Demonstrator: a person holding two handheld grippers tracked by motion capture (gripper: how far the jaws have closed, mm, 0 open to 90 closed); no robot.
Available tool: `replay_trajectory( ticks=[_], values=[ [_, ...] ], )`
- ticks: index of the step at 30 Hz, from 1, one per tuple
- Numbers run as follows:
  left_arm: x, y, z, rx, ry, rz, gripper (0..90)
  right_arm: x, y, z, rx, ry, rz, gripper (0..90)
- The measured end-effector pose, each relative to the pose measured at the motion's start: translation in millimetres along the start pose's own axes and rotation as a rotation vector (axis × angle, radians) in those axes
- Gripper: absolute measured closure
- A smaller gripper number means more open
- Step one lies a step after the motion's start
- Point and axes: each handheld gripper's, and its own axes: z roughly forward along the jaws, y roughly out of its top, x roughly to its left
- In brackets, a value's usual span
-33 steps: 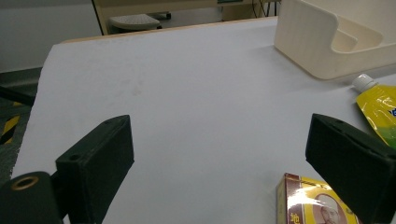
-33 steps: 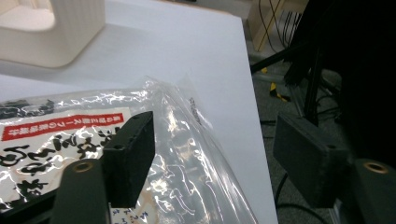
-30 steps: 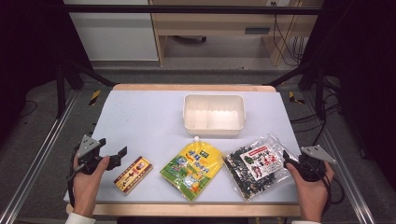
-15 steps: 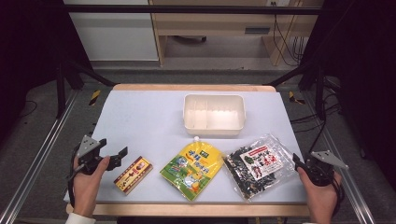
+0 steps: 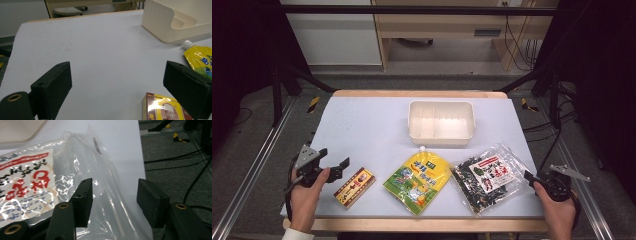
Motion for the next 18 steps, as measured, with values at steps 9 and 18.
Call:
replay_trajectory(
  ticks=[9,18],
  values=[
    [-2.1,0.3,1.0,-0.001,-0.004,0.012,8.2,11.6,-0.3,0.8,0.044,0.035,-0.047,50.7],
    [-2.5,-0.2,2.1,0.006,-0.008,0.014,8.5,18.6,1.9,-1.1,0.068,0.047,-0.074,70.7]
  ],
)
